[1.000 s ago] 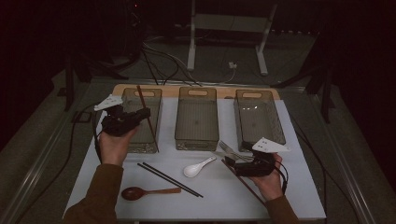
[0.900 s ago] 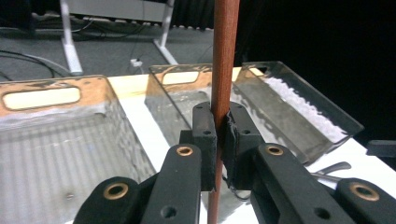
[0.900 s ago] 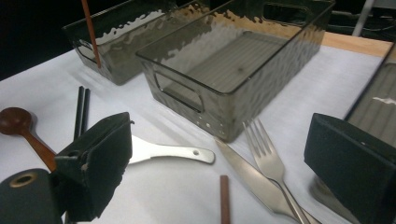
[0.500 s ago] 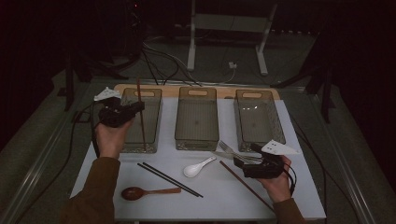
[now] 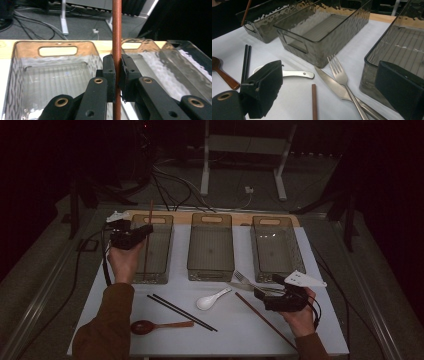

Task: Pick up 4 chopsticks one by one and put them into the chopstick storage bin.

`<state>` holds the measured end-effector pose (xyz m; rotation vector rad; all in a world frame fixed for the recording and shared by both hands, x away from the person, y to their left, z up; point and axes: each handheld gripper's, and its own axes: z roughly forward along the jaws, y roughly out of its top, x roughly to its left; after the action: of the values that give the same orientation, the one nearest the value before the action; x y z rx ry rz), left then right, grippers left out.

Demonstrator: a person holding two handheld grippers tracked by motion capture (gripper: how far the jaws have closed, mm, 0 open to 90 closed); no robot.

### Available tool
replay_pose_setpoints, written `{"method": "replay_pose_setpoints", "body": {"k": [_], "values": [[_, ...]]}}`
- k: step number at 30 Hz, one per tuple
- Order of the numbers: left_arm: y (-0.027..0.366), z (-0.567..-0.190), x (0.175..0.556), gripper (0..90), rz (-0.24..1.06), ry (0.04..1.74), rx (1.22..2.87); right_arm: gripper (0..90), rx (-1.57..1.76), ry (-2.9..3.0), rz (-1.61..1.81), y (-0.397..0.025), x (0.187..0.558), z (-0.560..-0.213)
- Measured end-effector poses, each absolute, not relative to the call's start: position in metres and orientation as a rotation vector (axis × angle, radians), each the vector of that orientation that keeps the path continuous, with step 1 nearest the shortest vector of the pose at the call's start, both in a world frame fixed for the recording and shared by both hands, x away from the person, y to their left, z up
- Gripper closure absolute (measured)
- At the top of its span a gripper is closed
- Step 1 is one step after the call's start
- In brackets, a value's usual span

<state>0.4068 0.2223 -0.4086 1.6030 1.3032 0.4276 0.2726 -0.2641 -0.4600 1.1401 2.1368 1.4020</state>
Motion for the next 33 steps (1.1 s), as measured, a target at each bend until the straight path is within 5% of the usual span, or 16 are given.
{"method": "replay_pose_setpoints", "body": {"k": [13,14,15,21,33], "values": [[0.218,-0.427,0.426,84.1,0.458,1.396,1.621,8.0,1.151,2.13,1.404,-0.267,0.272,-0.46],[0.218,-0.428,0.426,72.6,0.466,1.404,1.618,8.0,1.151,2.129,1.405,-0.268,0.272,-0.46],[0.218,-0.428,0.427,72.6,0.48,1.409,1.615,8.0,1.151,2.129,1.405,-0.268,0.272,-0.46],[0.218,-0.427,0.424,28.0,0.53,1.411,1.594,8.0,1.155,2.124,1.406,-0.27,0.272,-0.459],[0.231,-0.411,0.402,1.8,0.561,1.357,1.6,7.3,1.176,2.14,1.368,-0.276,0.271,-0.458]]}}
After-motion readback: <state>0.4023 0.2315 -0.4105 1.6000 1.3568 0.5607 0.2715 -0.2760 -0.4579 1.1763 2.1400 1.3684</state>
